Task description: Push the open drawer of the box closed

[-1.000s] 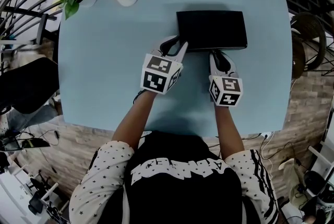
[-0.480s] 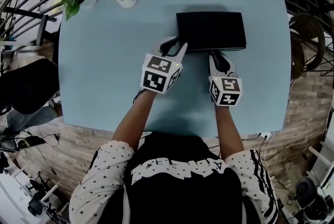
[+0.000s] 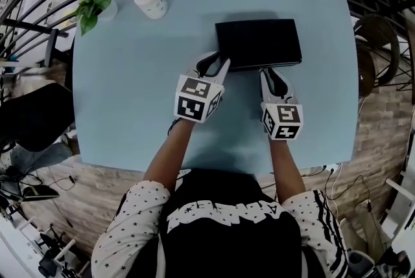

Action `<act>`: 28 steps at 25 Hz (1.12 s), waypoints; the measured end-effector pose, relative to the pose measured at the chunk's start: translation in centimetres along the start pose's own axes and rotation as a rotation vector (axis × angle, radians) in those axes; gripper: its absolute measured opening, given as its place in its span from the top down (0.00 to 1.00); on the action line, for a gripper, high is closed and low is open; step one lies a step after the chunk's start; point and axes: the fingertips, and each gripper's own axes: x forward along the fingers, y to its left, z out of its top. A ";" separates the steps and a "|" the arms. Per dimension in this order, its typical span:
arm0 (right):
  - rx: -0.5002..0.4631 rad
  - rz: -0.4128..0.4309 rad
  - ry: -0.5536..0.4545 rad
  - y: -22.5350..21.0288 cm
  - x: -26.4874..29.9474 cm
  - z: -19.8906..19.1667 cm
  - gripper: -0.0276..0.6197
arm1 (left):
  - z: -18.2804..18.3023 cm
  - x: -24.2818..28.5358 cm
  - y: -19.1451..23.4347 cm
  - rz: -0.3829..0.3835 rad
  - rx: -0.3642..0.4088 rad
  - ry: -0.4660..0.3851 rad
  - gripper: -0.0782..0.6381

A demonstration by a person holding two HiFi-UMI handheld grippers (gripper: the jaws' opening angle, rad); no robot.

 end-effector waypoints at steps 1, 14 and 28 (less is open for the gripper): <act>0.001 0.000 -0.010 0.0 -0.4 0.3 0.85 | 0.1 -0.2 0.0 0.003 0.004 -0.009 0.89; 0.002 0.004 -0.192 1.7 -6.5 5.4 0.96 | 3.3 -6.4 -2.2 0.039 0.061 -0.176 0.89; -0.059 0.091 -0.271 6.6 -11.9 8.5 0.96 | 4.5 -13.6 -6.4 -0.018 0.124 -0.258 0.89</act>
